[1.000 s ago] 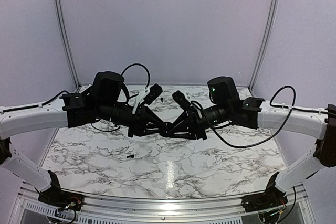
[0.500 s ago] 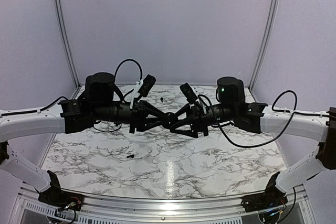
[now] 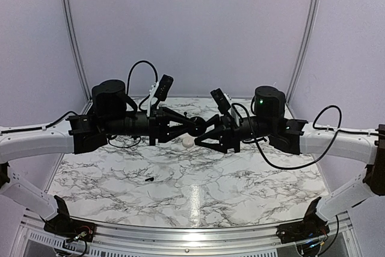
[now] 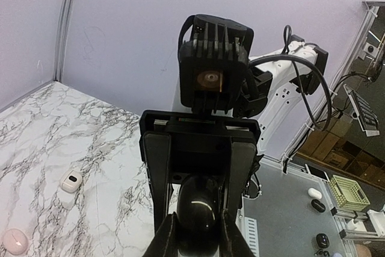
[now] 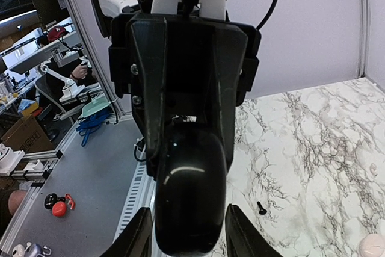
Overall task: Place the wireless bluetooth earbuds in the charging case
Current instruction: Pass from the right arm to the left, then pass from the left arm to the right
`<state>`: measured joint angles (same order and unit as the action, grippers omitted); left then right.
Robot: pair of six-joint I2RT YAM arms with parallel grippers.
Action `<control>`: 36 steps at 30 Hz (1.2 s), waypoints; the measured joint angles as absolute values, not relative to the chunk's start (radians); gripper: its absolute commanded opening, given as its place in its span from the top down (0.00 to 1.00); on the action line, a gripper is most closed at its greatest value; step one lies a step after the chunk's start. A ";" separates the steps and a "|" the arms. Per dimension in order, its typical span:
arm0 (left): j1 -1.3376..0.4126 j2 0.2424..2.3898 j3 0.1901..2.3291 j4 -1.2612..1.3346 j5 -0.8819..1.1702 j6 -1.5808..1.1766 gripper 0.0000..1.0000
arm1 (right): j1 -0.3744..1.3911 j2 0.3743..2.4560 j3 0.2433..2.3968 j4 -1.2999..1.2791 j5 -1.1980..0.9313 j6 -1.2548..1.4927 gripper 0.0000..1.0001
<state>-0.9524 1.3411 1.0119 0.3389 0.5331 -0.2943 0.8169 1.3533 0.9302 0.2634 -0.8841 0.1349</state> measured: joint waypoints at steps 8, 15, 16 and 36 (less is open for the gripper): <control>-0.958 1.341 1.011 0.350 0.529 -0.305 1.00 | 0.817 1.320 0.930 0.311 -0.855 0.159 0.65; -0.958 1.341 1.008 0.362 0.524 -0.299 1.00 | 0.817 1.317 0.930 0.317 -0.847 0.177 0.86; -0.958 1.340 1.006 0.364 0.524 -0.295 1.00 | 0.817 1.317 0.930 0.316 -0.849 0.186 0.87; -0.962 1.341 1.001 0.369 0.453 -0.311 0.46 | 0.821 1.317 0.930 0.266 -0.837 0.126 1.00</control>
